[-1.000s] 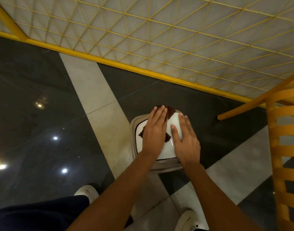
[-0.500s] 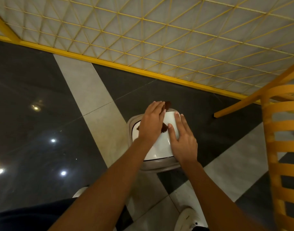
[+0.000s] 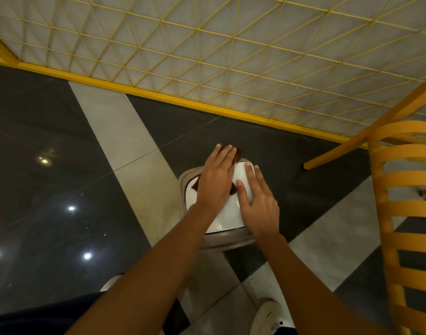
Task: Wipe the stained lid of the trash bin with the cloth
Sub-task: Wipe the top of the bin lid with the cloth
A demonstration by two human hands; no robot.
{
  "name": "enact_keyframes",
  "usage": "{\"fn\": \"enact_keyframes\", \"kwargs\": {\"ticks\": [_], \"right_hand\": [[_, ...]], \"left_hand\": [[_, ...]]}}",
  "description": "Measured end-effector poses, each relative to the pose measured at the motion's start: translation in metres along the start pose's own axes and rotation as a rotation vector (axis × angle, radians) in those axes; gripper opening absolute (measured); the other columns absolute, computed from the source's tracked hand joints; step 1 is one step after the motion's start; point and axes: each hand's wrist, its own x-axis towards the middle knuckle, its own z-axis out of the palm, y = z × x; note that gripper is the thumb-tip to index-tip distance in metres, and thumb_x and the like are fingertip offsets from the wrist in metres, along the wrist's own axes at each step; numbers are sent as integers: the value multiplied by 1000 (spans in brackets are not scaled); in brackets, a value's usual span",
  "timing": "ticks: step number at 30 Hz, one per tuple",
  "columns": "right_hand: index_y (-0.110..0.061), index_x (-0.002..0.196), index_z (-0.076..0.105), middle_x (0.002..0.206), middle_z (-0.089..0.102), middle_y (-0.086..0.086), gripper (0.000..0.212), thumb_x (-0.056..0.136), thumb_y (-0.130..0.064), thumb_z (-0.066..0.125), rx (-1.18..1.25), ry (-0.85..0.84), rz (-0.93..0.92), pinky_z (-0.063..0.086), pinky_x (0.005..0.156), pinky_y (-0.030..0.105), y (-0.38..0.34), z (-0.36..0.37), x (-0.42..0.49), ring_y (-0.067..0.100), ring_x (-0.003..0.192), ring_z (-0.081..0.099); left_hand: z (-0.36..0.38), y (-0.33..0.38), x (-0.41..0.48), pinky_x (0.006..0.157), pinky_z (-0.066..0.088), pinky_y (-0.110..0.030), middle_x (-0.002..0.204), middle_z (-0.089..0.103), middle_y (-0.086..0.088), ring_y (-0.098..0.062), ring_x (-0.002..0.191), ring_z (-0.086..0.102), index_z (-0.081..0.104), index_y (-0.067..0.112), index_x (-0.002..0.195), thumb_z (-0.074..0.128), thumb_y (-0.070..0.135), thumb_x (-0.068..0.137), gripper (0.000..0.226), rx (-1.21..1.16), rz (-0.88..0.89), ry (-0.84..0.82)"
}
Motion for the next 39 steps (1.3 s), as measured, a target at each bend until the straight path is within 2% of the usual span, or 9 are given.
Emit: {"fn": "enact_keyframes", "kwargs": {"ticks": [4,8,11,15,22,27,32,36,39], "right_hand": [[-35,144,6,155,14,-6,58,92,-53,26,18,11,33,29,109,41,1,1,0,19,139,24],[-31,141,23,148,33,-4,64,85,-62,26,61,252,112,25,111,44,-3,9,-14,22,137,28],[-28,142,22,150,25,0,75,79,-63,44,272,422,379,24,111,49,-9,21,-37,25,138,21],[-25,143,12,151,17,7,88,76,-49,63,770,412,781,30,108,56,-22,35,-43,32,137,21],[-33,142,11,150,21,1,73,84,-45,55,872,400,535,35,107,49,-7,23,-19,24,134,31],[-30,138,23,144,32,1,62,86,-42,54,751,271,323,43,99,38,14,-3,15,19,125,41],[-26,122,42,129,45,0,35,90,-37,50,588,131,92,46,97,41,27,-23,48,13,112,47],[-26,119,50,132,46,0,29,94,-36,42,447,46,-67,35,106,41,30,-31,64,14,122,41],[-27,125,48,138,42,-2,33,96,-38,37,355,71,-114,23,107,31,38,-24,56,11,130,31]], "left_hand": [[-7,0,28,113,16,-25,148,34,-4,-18,138,27,28,14,143,42,21,98,48,-4,-94,-218],[-9,-1,26,110,24,-24,143,41,-4,-18,133,36,35,14,140,39,25,98,43,-5,-128,-201],[-9,1,28,108,29,-26,141,44,-4,-19,130,38,39,16,138,35,29,99,42,-51,-182,-210],[-14,0,24,102,36,-28,137,47,-5,-22,122,47,41,20,137,34,35,98,43,-72,-231,-203],[-24,-6,18,97,42,-31,129,55,-7,-21,116,53,42,21,137,38,37,97,43,-137,-357,-95],[-24,-7,15,95,46,-34,126,58,-7,-21,113,56,41,20,137,41,38,96,45,-128,-445,0],[-25,-1,2,96,48,-34,123,60,-8,-21,109,58,40,20,138,43,36,95,46,-148,-549,79],[-21,1,-13,101,43,-36,136,50,-7,-23,120,52,37,21,140,42,35,95,47,-189,-548,113],[-14,6,-25,103,38,-35,146,38,-4,-23,127,45,35,24,140,42,33,95,46,-232,-489,115]]}}
